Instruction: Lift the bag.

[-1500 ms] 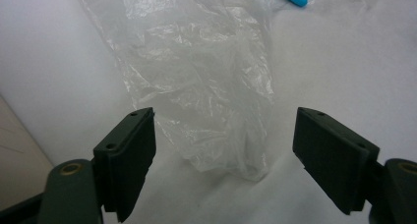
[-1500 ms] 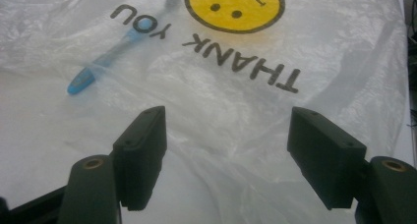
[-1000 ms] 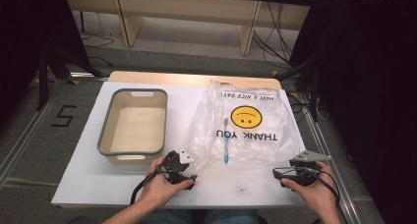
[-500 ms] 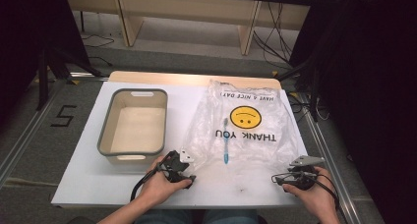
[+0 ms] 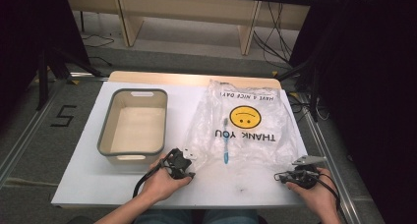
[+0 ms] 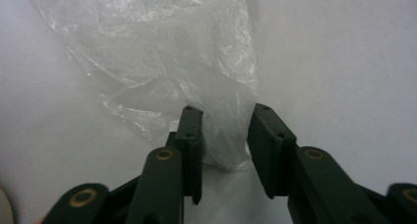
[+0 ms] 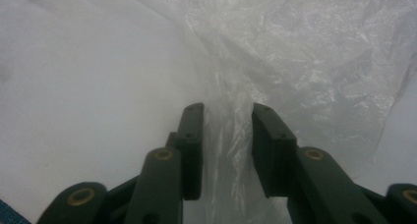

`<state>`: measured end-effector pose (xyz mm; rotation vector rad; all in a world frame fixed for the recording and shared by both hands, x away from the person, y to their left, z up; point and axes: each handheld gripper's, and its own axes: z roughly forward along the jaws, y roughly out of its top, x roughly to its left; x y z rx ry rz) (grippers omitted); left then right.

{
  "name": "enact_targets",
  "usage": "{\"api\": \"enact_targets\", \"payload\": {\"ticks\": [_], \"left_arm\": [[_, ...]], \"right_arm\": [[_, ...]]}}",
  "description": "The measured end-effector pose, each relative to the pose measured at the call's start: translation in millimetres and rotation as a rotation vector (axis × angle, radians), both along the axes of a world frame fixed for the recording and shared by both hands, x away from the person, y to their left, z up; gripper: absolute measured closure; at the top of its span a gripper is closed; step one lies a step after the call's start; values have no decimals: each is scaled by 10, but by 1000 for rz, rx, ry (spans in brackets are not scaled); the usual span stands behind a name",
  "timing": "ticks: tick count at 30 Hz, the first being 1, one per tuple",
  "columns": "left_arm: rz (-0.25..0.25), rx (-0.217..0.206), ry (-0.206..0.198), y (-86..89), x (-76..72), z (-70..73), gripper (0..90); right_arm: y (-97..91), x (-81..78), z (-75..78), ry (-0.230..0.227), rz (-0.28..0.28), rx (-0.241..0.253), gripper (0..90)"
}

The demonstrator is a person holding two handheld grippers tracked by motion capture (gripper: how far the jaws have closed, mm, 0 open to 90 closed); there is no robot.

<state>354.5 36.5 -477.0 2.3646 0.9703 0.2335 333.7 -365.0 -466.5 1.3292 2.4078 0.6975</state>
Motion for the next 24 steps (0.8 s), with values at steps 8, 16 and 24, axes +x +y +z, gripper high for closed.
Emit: {"api": "enact_targets", "payload": {"ticks": [8, 16, 24], "left_arm": [[3, -8, -24, 3, 9, -9, 884], [-13, -17, -92, 11, -33, 88, 894], [-15, -47, -179, 82, -60, 260, 894]], "right_arm": [[-33, 11, -4, 7, -32, 19, 811], [-39, 14, 10, 13, -46, 23, 897], [-59, 4, 58, -14, -74, 37, 899]]}}
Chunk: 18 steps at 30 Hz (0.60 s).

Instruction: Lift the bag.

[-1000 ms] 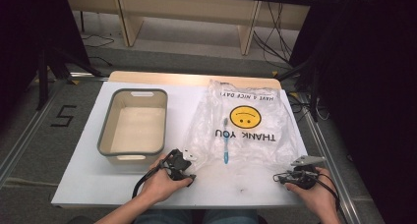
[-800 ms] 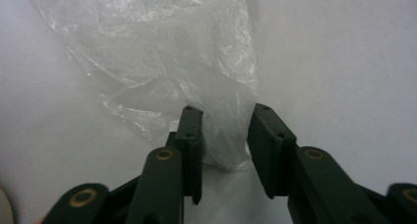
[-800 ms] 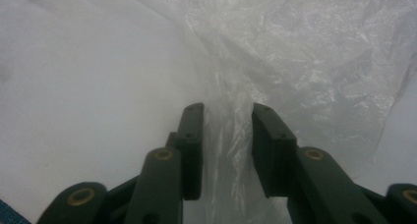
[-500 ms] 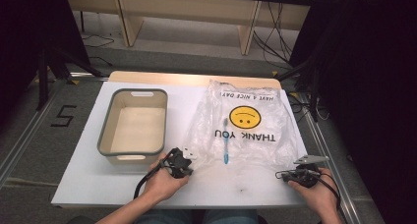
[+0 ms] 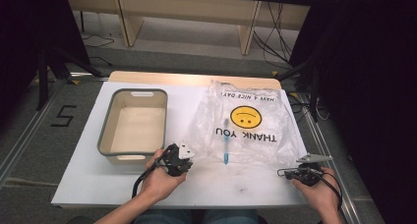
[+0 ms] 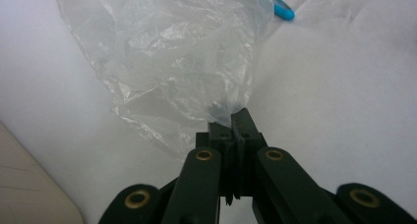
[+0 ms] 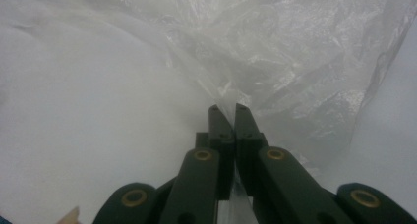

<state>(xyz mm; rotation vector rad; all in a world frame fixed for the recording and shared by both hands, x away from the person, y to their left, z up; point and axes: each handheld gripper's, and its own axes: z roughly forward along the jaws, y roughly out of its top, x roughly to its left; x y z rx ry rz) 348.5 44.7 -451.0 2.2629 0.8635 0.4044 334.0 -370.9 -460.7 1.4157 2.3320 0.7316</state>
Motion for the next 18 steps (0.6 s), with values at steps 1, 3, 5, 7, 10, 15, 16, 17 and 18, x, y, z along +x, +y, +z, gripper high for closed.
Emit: {"api": "enact_targets", "payload": {"ticks": [1, 3, 5, 7, 10, 15, 16, 17, 18], "left_arm": [[0, 0, 0, 0, 0, 0, 894], [1, -9, -14, 10, -4, 30, 894], [2, -15, -27, 17, -8, 58, 894], [5, -25, -38, 24, -12, 88, 894], [6, -31, -69, 32, -22, 150, 894], [12, -46, -90, 22, -26, 208, 895], [11, -50, -104, 11, -23, 244, 895], [11, -50, -104, 11, -23, 244, 895], [10, -54, -117, 13, -17, 287, 895]], "right_arm": [[0, 0, 0, 0, 0, 0, 899], [-5, -3, 14, -9, -6, 2, 900], [-11, -6, 25, -14, -10, 2, 900], [-17, -10, 40, -26, -15, 3, 900], [-23, -15, 68, -40, -21, 1, 900], [-27, -22, 90, -57, -32, 3, 900], [-33, -23, 96, -65, -36, 4, 900], [-37, -25, 102, -66, -39, 2, 900], [-40, -29, 105, -69, -43, 3, 900]]}}
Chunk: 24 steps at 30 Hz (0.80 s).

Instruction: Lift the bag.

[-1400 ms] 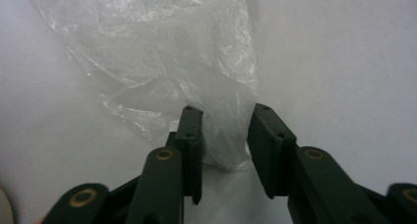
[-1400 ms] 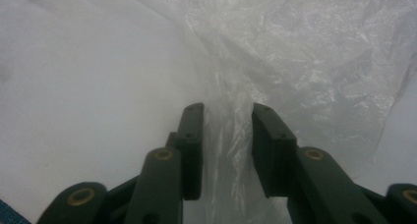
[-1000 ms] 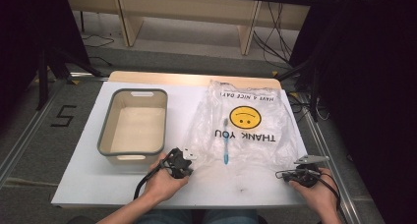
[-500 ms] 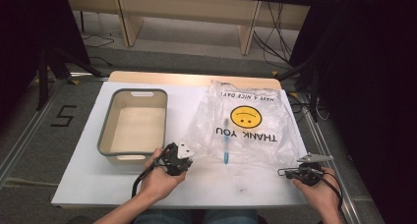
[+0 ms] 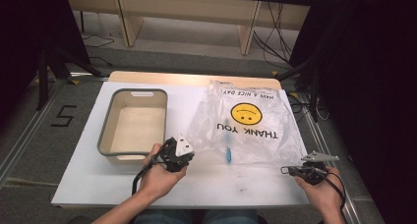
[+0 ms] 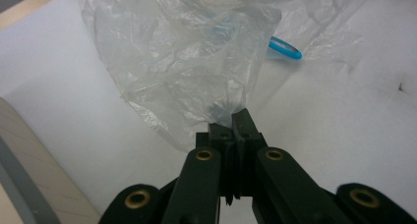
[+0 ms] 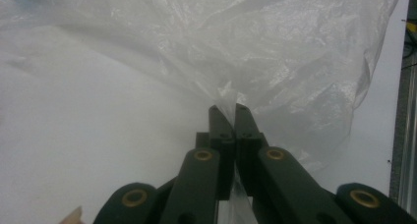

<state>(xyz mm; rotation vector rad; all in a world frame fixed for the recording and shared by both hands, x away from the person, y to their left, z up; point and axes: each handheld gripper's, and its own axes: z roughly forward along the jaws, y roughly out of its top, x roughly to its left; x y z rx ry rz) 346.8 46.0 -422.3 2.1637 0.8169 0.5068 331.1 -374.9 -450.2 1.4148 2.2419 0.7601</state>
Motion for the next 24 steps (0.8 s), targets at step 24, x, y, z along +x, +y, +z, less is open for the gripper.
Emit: {"api": "enact_targets", "payload": {"ticks": [24], "left_arm": [[24, -85, -89, 67, 29, 364, 895]], "right_arm": [[-20, -46, 150, -131, -50, 5, 900]]}}
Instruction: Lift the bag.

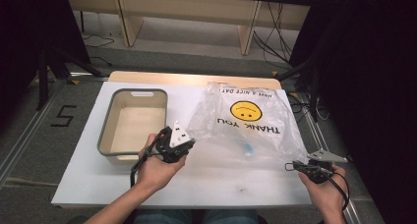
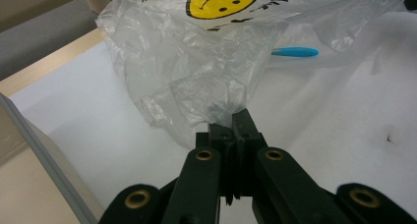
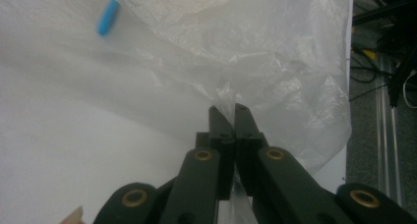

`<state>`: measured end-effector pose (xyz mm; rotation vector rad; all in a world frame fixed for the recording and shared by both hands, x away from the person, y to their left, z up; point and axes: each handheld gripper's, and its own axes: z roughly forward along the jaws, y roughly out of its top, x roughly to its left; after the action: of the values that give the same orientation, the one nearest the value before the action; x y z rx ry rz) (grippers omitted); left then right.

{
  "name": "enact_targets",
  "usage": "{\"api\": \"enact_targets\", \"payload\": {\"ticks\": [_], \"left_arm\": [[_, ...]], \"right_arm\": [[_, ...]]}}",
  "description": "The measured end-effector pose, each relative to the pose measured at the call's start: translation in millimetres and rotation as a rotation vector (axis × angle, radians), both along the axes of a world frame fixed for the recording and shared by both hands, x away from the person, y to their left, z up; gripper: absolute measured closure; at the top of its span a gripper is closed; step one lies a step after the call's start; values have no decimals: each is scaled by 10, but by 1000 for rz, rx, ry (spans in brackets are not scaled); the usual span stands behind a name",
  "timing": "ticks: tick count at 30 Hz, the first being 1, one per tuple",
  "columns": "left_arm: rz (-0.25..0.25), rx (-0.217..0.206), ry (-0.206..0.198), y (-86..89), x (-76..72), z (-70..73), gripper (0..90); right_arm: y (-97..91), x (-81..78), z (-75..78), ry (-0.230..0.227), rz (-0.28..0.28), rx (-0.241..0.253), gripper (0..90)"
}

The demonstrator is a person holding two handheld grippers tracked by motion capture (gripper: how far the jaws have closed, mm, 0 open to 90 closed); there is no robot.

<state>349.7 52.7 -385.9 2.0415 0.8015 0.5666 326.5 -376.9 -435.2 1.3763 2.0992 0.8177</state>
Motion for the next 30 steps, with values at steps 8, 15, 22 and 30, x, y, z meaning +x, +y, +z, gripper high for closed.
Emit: {"api": "enact_targets", "payload": {"ticks": [8, 15, 22, 30], "left_arm": [[22, -32, -27, 58, 32, 54, 895], [34, -53, -33, 102, 63, 55, 894], [51, -76, -47, 161, 86, 76, 894], [54, -100, -72, 195, 78, 136, 894]], "right_arm": [[18, -23, 100, -94, -28, 9, 900], [35, -42, 167, -173, -45, 17, 900], [81, -57, 290, -280, -57, 20, 900], [119, -69, 399, -350, -68, 22, 900]]}}
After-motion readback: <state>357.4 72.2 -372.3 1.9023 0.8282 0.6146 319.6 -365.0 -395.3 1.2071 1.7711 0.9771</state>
